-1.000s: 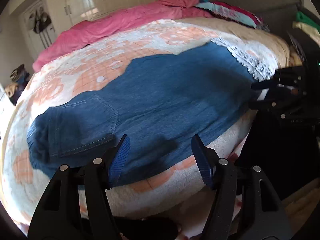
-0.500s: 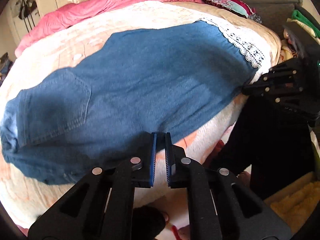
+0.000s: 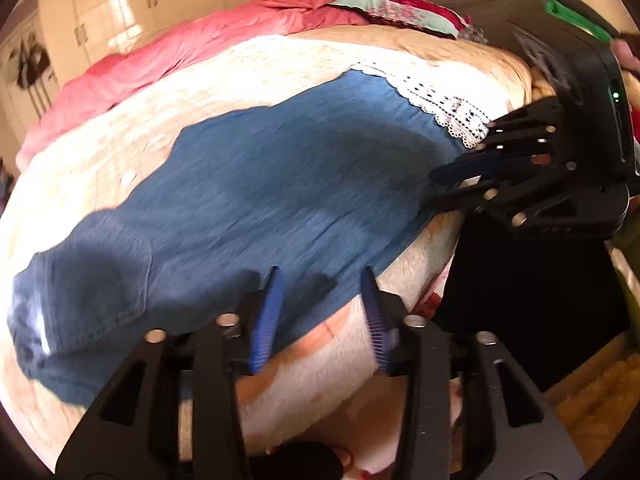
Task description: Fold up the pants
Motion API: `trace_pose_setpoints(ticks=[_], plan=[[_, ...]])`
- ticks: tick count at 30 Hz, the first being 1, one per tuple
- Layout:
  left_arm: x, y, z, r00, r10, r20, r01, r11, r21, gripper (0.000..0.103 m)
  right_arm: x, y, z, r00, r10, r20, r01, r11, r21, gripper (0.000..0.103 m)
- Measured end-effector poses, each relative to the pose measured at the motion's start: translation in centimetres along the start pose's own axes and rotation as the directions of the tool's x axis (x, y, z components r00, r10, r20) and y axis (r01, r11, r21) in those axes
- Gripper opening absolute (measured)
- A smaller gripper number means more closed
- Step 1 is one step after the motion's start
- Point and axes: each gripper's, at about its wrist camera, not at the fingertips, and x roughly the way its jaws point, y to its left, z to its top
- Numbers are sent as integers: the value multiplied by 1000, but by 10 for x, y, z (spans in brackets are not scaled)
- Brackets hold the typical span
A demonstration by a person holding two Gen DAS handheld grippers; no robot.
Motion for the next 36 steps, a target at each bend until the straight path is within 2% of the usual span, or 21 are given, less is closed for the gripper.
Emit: trace_pose_setpoints(ticks=[2,4,6,7,8,10,14,16,18,19,20,22,23,25,26,27,29,32,35,36], plan=[[9,-1,1,1000,4,-21,-3,1000,13,38,9,5,4,1000,-11,-27,9,999,-46,36],[22,0,1,999,-3,-39,3,1000,5,36,21,9,6,998,-32,-47,28,997,-73,35],[25,1,-2,1000,-10,-19,10,1000,-12,8,16,7,7,1000,-11,-29,9,998,-59,8],[22,5,-2,998,-55,-6,55,998,-41,1,11,5,8,1000,18,-24,-19,999,-43,1],[18,7,-3,996,-92,-5,92,994,-62,0,7,4,7,999,36,-25,-37,999,-38,1],[15,5,-5,995,-98,-18,97,994,-46,0,1,3,4,998,55,-18,-56,998,-42,1],[19,1,-11,995,-92,-42,91,995,-39,0,19,3,-7,994,49,-98,-52,998,-22,0],[18,4,-11,994,-103,-30,101,994,-49,2,18,3,-11,993,50,-102,-52,999,-9,0],[16,5,-12,993,-114,-25,112,992,-57,3,5,-2,-9,993,103,-59,-101,995,22,1],[13,5,-12,993,-117,-21,116,992,-56,5,-5,-6,-8,992,127,-23,-126,991,40,8],[10,4,-13,992,-126,-16,125,991,-51,11,-13,-10,-8,991,136,5,-136,989,53,20],[1,3,-12,989,-147,2,147,987,-57,18,-32,-19,-5,991,114,68,-120,989,82,34],[-3,4,-12,987,-158,13,158,986,-61,19,-39,-26,-2,990,98,97,-108,989,105,38],[-15,9,-4,985,-167,53,170,983,-74,23,-48,-47,4,987,62,147,-89,980,179,39],[-20,15,3,984,-165,71,171,981,-90,32,-49,-56,6,987,38,153,-70,974,213,43],[-23,19,9,984,-155,83,163,981,-102,38,-48,-68,8,988,8,152,-46,967,250,44],[-26,34,26,988,-113,103,126,984,-128,39,-43,-88,11,990,-37,136,-8,949,315,45],[-23,56,52,992,-49,113,67,984,-164,44,-30,-110,13,992,-45,121,-5,922,386,45],[-5,90,76,997,-33,74,52,964,-261,46,-4,-120,4,998,-66,4,59,912,405,45],[2,102,84,998,-34,58,50,955,-293,46,4,-116,2,998,-65,-2,61,914,402,45]])
